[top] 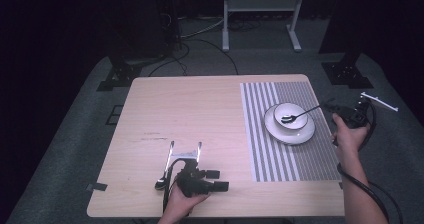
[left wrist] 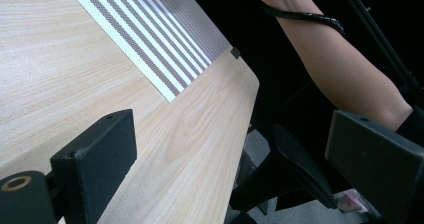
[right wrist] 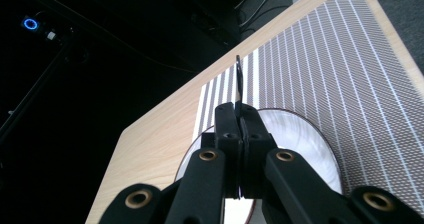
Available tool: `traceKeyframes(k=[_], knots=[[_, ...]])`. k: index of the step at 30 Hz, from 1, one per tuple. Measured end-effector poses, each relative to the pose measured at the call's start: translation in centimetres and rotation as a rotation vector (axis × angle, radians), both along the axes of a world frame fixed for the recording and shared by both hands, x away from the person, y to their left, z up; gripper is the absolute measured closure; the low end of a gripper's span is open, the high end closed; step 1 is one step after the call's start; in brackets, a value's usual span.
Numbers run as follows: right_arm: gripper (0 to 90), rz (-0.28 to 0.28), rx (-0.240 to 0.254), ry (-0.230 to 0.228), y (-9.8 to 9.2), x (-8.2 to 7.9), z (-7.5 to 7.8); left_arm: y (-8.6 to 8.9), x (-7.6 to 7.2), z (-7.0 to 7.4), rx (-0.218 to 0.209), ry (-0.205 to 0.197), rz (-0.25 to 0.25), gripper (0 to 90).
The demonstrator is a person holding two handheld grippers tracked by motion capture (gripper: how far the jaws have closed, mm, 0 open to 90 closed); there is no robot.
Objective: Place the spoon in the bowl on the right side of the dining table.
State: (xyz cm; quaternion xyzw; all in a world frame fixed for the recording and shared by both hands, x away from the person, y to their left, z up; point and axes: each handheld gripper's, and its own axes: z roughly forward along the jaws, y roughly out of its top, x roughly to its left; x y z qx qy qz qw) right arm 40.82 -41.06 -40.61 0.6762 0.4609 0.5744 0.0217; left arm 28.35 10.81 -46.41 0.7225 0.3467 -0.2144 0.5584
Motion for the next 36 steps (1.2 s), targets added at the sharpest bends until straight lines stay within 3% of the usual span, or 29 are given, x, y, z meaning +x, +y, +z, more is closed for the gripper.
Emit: traceKeyframes(k=[19,31,36], knots=[[88.9,0.003,-0.002,0.036,-0.2,0.4,-1.8,0.0,0.2,0.0,-0.004,0.003,0.003,4.9],[88.0,0.031,0.024,0.033,-0.1,0.5,-2.6,-0.1,0.3,-0.1,-0.006,0.007,-0.001,4.8],[78.4,0.052,0.063,0.021,-0.1,0.2,-2.9,-0.2,0.5,-0.1,-0.008,0.005,-0.005,4.8]])
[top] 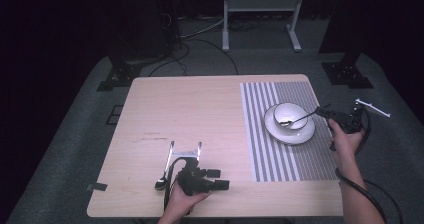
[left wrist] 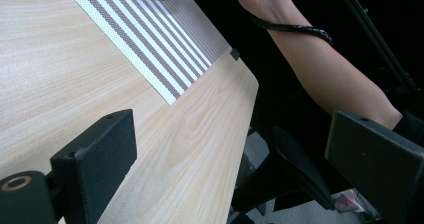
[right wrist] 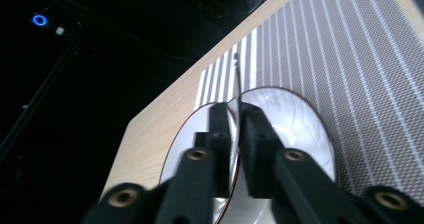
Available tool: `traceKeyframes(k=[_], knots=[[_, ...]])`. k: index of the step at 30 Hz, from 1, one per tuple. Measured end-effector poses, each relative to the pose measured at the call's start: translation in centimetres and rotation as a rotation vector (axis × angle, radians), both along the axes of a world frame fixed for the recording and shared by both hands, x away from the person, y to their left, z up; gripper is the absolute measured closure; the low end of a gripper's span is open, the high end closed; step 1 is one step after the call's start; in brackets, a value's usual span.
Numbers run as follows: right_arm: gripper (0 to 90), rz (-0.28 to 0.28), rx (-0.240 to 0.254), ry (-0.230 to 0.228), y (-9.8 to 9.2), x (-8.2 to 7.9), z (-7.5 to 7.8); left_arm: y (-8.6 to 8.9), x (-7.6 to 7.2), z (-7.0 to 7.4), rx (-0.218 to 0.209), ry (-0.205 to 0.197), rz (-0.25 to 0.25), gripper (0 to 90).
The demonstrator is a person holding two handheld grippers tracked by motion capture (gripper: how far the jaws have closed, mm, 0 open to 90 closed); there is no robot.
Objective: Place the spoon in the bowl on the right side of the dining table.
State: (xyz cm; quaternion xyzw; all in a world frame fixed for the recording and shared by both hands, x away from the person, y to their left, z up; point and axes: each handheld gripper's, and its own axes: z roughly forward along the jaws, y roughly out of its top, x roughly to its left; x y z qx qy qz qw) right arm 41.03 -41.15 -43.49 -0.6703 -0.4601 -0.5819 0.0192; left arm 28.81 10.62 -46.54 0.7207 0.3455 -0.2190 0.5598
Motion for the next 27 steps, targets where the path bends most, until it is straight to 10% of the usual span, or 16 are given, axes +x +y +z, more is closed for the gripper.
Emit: traceKeyframes(k=[27], knots=[[57.7,0.109,0.0,-0.028,1.3,-3.8,-1.1,0.3,-0.5,0.3,-0.003,-0.013,-0.001,4.9]])
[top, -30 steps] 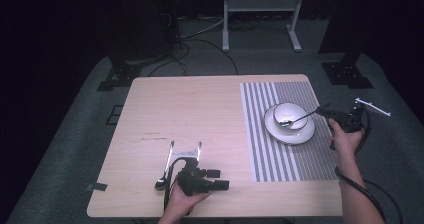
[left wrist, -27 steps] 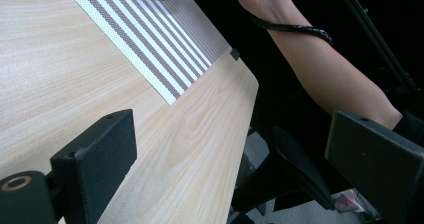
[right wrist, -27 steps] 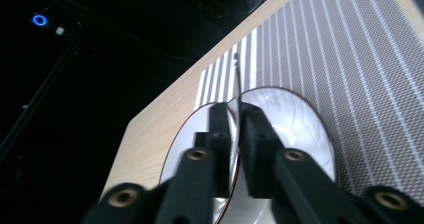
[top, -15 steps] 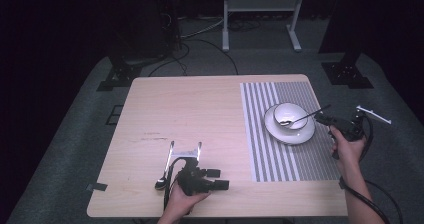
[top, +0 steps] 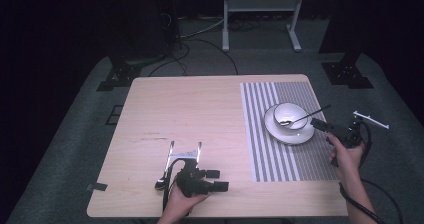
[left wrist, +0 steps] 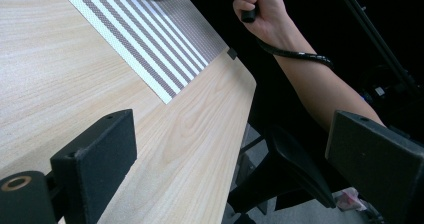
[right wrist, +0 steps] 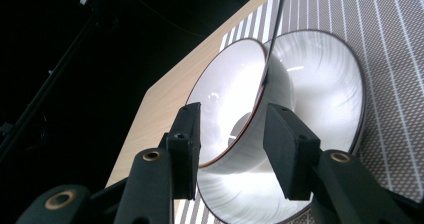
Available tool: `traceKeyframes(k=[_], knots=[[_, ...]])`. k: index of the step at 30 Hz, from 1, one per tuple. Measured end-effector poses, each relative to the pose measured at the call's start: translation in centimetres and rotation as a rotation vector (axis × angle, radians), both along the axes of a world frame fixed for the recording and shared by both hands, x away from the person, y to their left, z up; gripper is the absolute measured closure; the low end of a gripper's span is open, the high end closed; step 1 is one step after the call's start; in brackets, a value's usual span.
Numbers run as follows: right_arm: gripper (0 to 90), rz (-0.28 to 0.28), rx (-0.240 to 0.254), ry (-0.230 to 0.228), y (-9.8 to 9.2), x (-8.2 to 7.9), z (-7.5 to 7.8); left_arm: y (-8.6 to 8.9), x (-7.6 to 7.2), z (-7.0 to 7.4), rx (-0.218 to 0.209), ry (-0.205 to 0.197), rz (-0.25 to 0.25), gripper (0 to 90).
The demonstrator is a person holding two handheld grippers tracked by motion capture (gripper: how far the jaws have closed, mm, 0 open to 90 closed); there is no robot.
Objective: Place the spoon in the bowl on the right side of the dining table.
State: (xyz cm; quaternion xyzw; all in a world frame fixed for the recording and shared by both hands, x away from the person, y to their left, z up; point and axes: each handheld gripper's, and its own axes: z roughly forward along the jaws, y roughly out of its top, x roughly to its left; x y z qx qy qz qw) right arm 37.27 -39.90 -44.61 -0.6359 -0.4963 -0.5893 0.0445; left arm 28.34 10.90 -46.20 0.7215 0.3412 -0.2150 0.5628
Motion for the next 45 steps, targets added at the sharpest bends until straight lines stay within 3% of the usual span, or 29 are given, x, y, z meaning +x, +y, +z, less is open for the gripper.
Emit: traceKeyframes(k=[19,45], knots=[[50.2,0.077,-0.028,-0.026,1.8,-1.8,-0.2,0.3,0.0,0.2,-0.007,-0.006,0.009,4.9],[46.6,0.123,-0.001,-0.05,3.3,-4.3,-1.1,0.4,0.0,0.3,-0.006,-0.009,0.007,4.9]])
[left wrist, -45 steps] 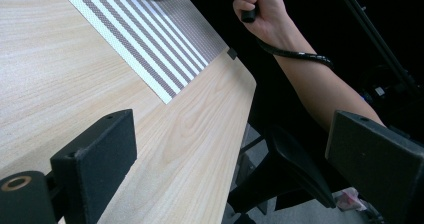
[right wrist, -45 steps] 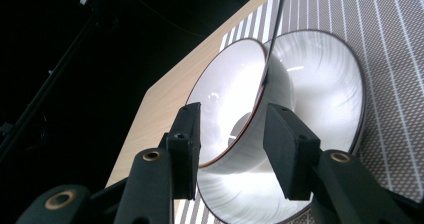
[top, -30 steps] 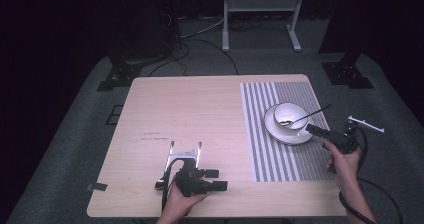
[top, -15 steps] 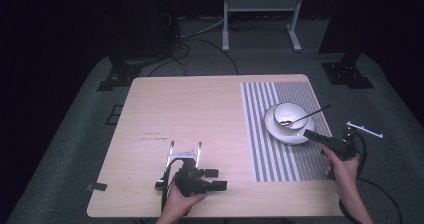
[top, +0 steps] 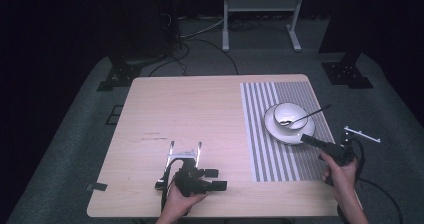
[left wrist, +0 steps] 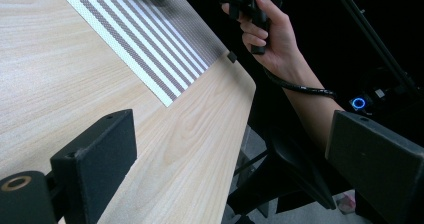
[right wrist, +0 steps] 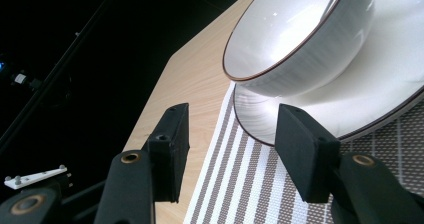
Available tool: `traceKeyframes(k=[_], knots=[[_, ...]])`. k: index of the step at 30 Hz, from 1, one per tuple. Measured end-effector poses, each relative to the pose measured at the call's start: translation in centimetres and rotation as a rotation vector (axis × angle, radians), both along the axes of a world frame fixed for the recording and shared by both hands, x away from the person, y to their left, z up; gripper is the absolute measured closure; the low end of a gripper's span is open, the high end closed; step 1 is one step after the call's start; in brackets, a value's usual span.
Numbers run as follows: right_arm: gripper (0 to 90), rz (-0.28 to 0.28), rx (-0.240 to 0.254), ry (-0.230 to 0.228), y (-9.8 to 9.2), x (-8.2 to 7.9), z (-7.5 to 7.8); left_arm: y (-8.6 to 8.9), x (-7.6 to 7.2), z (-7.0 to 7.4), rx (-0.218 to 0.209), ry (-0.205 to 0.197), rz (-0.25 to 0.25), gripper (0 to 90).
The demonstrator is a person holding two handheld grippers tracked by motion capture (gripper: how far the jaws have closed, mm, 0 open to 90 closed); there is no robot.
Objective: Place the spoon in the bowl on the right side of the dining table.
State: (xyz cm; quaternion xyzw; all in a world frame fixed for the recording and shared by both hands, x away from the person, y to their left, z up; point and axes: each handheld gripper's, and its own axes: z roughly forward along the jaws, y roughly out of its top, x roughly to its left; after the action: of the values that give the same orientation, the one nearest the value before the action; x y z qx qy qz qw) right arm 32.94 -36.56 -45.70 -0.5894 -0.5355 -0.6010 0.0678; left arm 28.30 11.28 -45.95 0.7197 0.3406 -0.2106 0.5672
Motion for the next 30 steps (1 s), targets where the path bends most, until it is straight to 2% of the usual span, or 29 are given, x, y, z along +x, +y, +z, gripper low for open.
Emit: traceKeyframes(k=[12,23,30], knots=[[45.7,0.035,-0.021,-0.008,1.3,-0.6,-0.2,0.0,0.0,0.1,-0.003,-0.003,0.0,4.8],[45.4,0.048,-0.005,-0.015,2.1,-1.5,-0.8,0.0,0.0,0.0,-0.002,-0.003,-0.003,4.9],[45.4,0.058,-0.013,-0.024,2.5,-2.1,-0.8,0.1,-0.1,0.1,-0.002,-0.004,-0.001,4.8]])
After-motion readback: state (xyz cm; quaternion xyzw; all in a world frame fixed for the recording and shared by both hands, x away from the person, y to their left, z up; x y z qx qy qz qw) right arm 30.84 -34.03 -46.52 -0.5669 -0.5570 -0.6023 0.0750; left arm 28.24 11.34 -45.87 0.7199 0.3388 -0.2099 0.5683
